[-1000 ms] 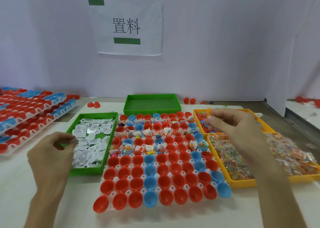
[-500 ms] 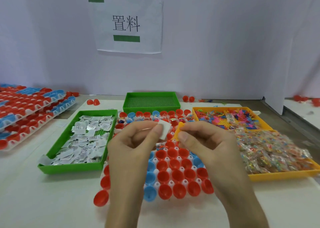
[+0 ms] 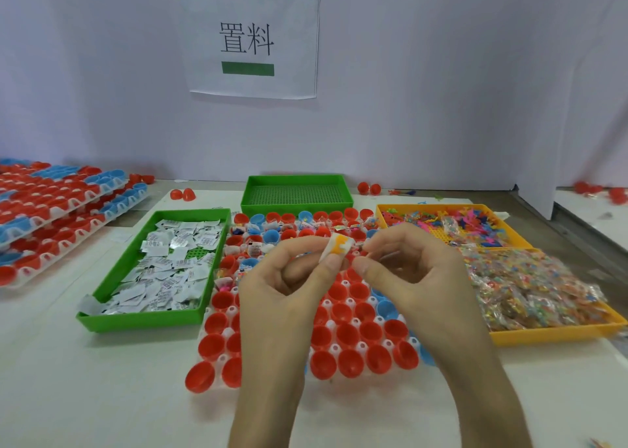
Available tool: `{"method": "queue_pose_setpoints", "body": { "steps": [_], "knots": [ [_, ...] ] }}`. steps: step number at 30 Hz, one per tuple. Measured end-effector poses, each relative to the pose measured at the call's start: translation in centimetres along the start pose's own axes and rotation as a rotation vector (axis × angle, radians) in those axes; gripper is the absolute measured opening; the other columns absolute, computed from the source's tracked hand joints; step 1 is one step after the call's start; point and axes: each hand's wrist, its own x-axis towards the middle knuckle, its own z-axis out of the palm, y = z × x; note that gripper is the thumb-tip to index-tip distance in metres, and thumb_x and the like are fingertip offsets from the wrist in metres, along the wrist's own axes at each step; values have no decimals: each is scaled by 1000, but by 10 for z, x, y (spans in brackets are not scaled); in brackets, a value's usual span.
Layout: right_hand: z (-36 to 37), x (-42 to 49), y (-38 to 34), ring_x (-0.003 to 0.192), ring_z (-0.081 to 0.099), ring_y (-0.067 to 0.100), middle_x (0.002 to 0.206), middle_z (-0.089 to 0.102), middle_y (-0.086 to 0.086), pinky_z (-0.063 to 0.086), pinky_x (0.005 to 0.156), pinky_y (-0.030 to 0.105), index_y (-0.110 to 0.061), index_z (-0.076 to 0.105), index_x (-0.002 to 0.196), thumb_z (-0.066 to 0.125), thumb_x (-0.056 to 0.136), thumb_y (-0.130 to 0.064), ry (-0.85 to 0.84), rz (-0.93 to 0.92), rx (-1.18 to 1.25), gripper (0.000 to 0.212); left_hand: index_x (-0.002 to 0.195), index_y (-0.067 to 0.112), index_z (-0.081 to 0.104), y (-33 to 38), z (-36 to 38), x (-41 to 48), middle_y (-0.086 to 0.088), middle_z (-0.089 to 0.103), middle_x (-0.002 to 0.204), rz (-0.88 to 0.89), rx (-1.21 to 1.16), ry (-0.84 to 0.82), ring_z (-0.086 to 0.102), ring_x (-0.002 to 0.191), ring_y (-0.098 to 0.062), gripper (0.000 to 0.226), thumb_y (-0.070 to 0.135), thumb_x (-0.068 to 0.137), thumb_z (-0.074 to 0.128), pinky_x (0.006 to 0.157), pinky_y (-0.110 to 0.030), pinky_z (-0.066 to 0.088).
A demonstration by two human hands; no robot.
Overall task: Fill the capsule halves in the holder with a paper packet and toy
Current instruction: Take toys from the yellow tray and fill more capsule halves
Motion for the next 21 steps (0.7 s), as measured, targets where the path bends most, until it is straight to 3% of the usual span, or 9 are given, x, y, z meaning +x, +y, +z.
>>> {"method": "queue_pose_setpoints", "body": {
  "steps": [3, 6, 8, 11, 14, 17, 21],
  "knots": [
    [-36, 5, 26, 86, 67, 2, 88, 72, -19, 51, 67, 13, -35, 73, 87, 76, 85, -17, 110, 78, -264, 18, 97, 21, 75, -2, -4, -1, 0, 79, 83, 14, 5, 73, 76, 82, -12, 21, 15, 77, 77, 67, -12, 54],
    [-69, 5, 57, 112, 58, 16, 121, 64, -9, 49, 90, 37, -34, 71, 109, 74, 88, -25, 111, 311, -590, 24, 91, 25, 77, -5, -9, 0, 1, 79, 83, 5, 4, 92, 75, 81, -9, 19, 12, 77, 78, 67, -11, 54],
    [-76, 4, 73, 123, 51, 25, 129, 57, 1, 41, 105, 47, -31, 70, 116, 76, 86, -28, 62, 430, -720, 30, 83, 29, 80, -8, -9, 0, 2, 79, 83, -7, 10, 90, 75, 80, -8, 17, 14, 75, 79, 66, -11, 53],
    [-76, 6, 78, 101, 59, 19, 107, 66, -2, 49, 88, 41, -33, 73, 88, 81, 82, -20, 150, 402, -648, 17, 79, 42, 79, -9, -7, -2, 5, 78, 84, -16, 36, 71, 74, 81, -8, 23, 21, 70, 78, 66, -10, 53],
    [-74, 6, 82, 82, 60, 12, 83, 65, -10, 48, 68, 31, -30, 71, 72, 83, 79, -13, 242, 361, -581, 22, 79, 45, 78, -8, -7, -2, 6, 78, 83, -7, 61, 54, 74, 80, -7, 26, 21, 71, 78, 66, -9, 53],
    [-72, 4, 81, 83, 63, 18, 86, 69, -4, 58, 70, 42, -31, 71, 76, 80, 82, -16, 356, 332, -505, 18, 77, 44, 79, -9, -7, -4, 5, 78, 82, -18, 77, 44, 73, 79, -7, 25, 19, 73, 79, 65, -9, 52],
    [-66, 1, 67, 94, 64, 17, 92, 70, -9, 56, 81, 51, -27, 73, 82, 79, 82, -16, 487, 125, -465, 13, 80, 41, 79, -10, -3, -8, 8, 77, 82, -51, 54, 13, 72, 77, -3, 18, 33, 64, 76, 64, -7, 50]
  ]
}}
